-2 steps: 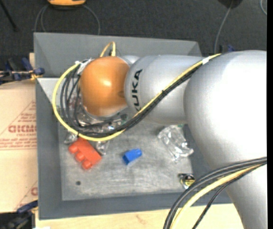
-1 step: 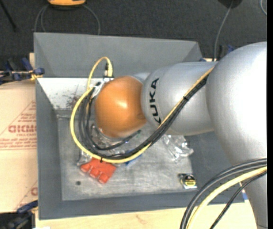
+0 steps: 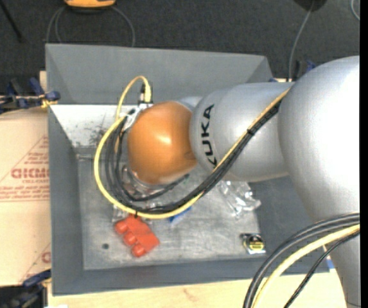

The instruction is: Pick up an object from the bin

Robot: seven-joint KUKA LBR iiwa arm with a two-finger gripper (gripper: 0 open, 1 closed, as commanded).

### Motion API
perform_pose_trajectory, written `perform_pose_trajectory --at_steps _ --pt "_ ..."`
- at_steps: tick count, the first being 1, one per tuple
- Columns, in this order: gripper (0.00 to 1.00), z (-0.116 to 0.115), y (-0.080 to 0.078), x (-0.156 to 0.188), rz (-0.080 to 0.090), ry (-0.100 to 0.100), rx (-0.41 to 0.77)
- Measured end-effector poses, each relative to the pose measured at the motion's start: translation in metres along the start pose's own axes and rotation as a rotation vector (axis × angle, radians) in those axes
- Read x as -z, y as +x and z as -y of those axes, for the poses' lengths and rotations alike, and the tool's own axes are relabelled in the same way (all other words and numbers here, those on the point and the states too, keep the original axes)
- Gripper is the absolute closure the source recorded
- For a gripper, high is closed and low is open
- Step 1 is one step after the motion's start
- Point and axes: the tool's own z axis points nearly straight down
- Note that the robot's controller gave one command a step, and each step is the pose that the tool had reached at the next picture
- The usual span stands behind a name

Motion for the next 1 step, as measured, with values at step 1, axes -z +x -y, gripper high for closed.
perform_pose_trajectory --at_steps 1 --pt "1.0 0.003 0.0003 0.0807 -0.003 -0.002 -0.005"
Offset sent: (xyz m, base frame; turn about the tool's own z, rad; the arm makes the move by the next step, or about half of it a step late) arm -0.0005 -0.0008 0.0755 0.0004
